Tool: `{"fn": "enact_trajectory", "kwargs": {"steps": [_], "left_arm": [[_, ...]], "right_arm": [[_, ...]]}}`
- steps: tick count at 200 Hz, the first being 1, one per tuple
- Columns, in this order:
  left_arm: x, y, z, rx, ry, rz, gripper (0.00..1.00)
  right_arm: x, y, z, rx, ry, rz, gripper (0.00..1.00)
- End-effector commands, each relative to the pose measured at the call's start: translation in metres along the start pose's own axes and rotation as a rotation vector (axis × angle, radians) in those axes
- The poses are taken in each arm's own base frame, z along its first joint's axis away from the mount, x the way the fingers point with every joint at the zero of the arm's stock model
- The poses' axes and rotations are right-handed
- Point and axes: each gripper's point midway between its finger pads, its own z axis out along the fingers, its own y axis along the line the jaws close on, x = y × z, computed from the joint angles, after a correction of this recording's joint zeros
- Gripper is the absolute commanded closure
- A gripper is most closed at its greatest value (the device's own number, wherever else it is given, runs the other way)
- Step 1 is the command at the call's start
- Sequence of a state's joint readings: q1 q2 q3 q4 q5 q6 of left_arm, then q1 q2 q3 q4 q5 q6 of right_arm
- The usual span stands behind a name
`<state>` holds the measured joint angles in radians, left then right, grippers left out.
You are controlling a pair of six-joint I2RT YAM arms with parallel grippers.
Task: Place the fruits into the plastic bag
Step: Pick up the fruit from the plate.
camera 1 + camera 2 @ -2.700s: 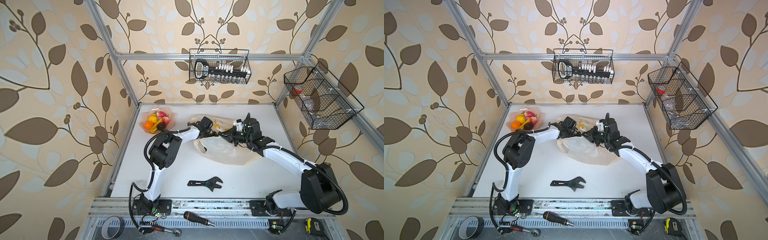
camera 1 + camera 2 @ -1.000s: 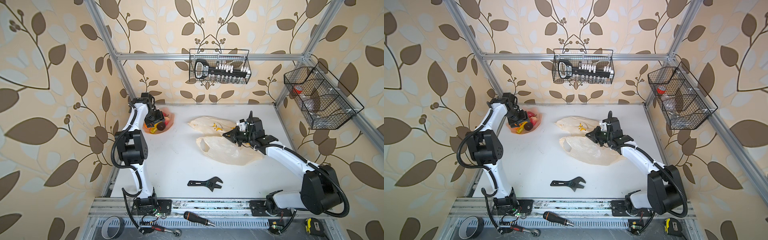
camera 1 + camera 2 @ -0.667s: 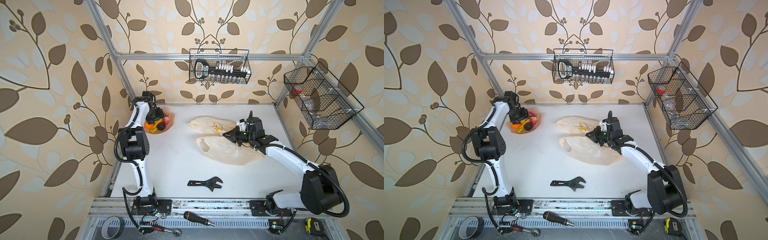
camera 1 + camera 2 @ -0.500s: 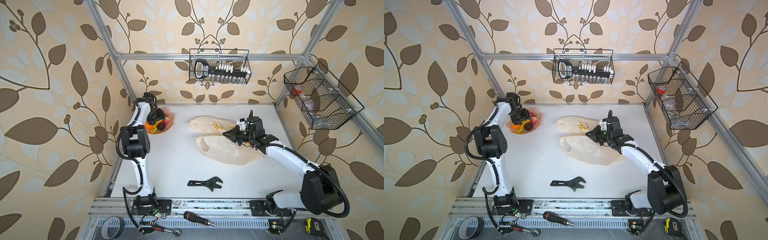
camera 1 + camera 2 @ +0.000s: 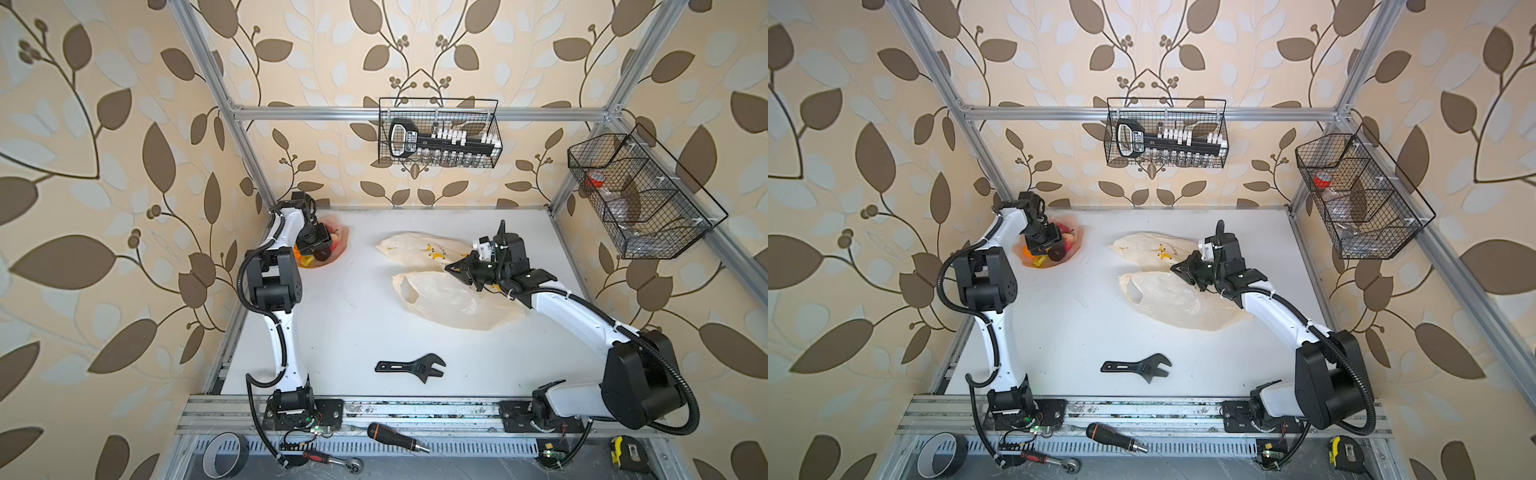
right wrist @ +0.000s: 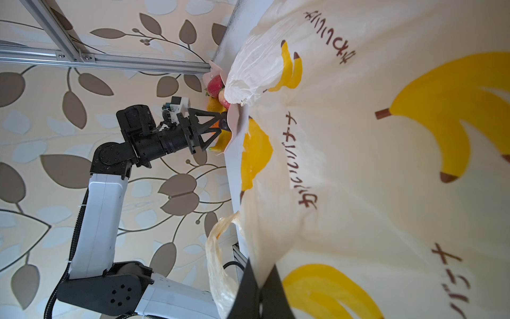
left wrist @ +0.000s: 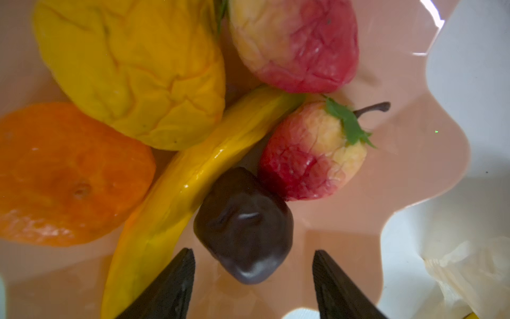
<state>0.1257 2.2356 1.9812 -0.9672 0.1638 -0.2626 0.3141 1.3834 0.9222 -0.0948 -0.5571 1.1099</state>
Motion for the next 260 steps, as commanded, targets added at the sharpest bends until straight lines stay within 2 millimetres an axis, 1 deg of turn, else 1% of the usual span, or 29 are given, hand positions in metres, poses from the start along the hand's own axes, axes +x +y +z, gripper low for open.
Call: {"fn": "enact_trajectory", "kwargs": {"steps": [1,41,65,79,106,120,145,171,195,219,234,250,260], "left_arm": [[0.005,0.01,0.012,-0.031,0.029,-0.011,0.31],[0.011,0.012,0.018,-0.036,0.047,-0.011,0.34],[0.012,0.012,0.019,-0.035,0.052,-0.007,0.42],[0.011,0.01,0.014,-0.029,0.042,-0.006,0.46],[0.003,-0.001,-0.005,0.017,0.002,-0.003,0.53],[0.001,-0.008,-0.019,0.047,-0.02,-0.01,0.56],[-0.001,-0.021,-0.049,0.105,-0.06,-0.02,0.57],[0.007,-0.035,-0.076,0.182,-0.075,-0.022,0.58],[0.016,-0.044,-0.096,0.229,-0.087,-0.023,0.58],[0.024,-0.054,-0.11,0.291,-0.085,-0.031,0.59],[0.029,-0.062,-0.116,0.328,-0.076,-0.035,0.59],[0.037,-0.076,-0.12,0.389,-0.054,-0.043,0.59],[0.045,-0.089,-0.122,0.432,-0.038,-0.041,0.6]], "right_arm": [[-0.004,0.009,0.001,-0.003,-0.012,-0.009,1.0],[-0.004,0.01,0.001,-0.004,-0.011,-0.014,1.0],[-0.004,0.011,0.002,-0.004,-0.009,-0.014,1.0],[-0.003,0.012,0.002,-0.005,-0.008,-0.014,1.0],[-0.004,0.014,0.002,-0.003,-0.009,-0.019,1.0],[-0.004,0.014,0.002,-0.002,-0.008,-0.02,1.0],[-0.004,0.015,-0.001,-0.003,-0.013,-0.024,1.0],[-0.003,0.014,-0.002,0.0,-0.015,-0.024,1.0],[-0.003,0.014,-0.003,0.0,-0.016,-0.027,1.0],[-0.002,0.014,-0.002,-0.002,-0.014,-0.029,1.0],[0.0,0.015,-0.002,-0.004,-0.012,-0.028,1.0],[0.0,0.015,-0.001,-0.004,-0.012,-0.028,1.0],[0.001,0.014,0.0,-0.003,-0.01,-0.028,1.0]]}}
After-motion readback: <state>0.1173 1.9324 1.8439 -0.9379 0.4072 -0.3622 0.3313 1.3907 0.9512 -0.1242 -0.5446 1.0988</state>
